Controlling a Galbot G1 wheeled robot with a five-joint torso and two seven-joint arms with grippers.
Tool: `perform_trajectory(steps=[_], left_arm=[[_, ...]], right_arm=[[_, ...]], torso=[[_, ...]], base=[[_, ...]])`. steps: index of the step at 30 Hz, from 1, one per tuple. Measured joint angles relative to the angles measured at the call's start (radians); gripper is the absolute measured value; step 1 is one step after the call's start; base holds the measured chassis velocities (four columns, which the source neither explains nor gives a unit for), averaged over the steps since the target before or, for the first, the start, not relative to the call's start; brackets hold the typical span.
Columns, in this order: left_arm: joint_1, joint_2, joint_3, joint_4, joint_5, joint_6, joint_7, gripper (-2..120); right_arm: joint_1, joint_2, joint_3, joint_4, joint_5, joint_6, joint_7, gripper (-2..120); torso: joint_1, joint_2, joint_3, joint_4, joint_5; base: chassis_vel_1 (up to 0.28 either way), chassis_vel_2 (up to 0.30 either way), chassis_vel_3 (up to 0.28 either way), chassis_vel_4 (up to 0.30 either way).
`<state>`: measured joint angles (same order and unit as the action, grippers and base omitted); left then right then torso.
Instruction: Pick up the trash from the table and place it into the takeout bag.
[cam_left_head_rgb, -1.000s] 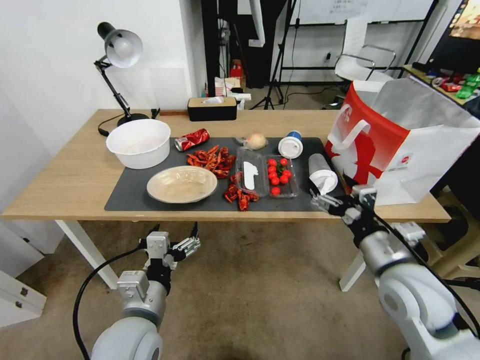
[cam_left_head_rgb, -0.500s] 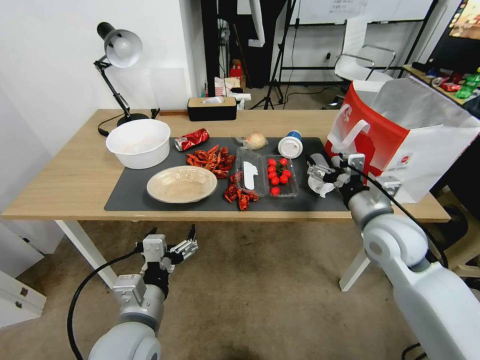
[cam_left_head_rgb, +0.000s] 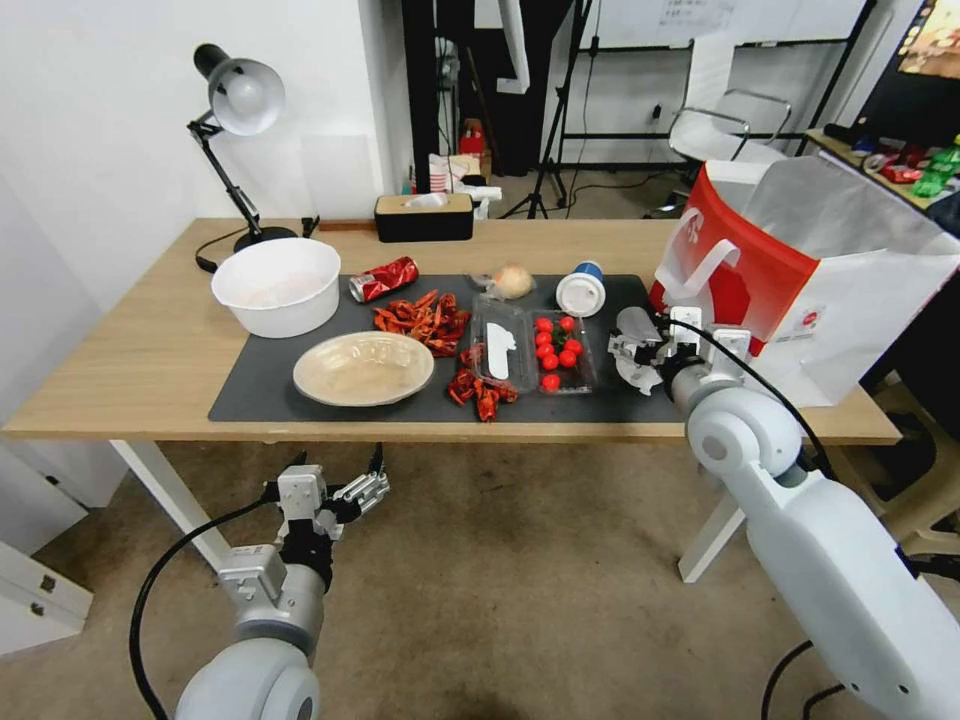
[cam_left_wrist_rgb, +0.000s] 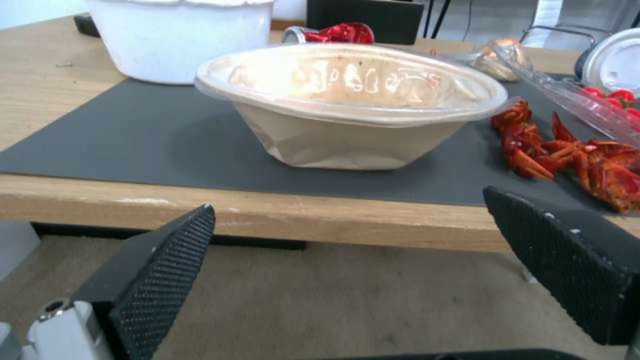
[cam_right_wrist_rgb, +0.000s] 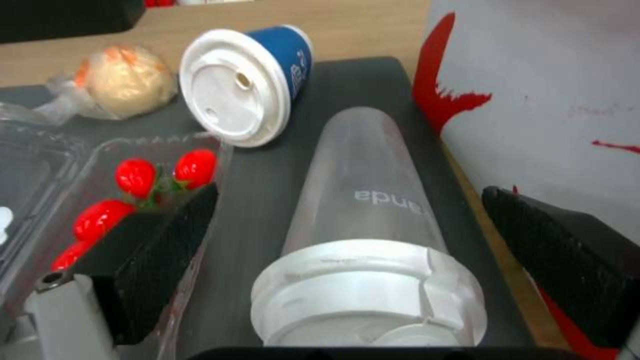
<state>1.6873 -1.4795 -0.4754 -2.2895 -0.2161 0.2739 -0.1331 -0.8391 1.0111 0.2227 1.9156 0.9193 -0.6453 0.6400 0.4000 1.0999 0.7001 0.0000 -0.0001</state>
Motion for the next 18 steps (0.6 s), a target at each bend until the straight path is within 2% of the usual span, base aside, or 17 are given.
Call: perform_trajectory(steps=[10, 18], left_arm=[[0.002, -0.009, -0.001, 0.002, 0.008, -0.002, 0.001, 100], [0.007, -0.015, 0.000, 0.003, 0.025, -0.006, 0.002, 100]], right_arm=[[0.025, 0.016, -0.024, -0.014, 0.060, -0.046, 0.099, 100], [0.029, 0.018, -0.026, -0.027, 0.078, -0.058, 0.116, 100]], torso=[[0.000, 0.000, 0.000, 0.0000, 0.0001], [0.000, 0.000, 0.000, 0.0000, 0.0002]], base=[[0.000, 0.000, 0.000, 0.000], [0.000, 0.000, 0.000, 0.000]])
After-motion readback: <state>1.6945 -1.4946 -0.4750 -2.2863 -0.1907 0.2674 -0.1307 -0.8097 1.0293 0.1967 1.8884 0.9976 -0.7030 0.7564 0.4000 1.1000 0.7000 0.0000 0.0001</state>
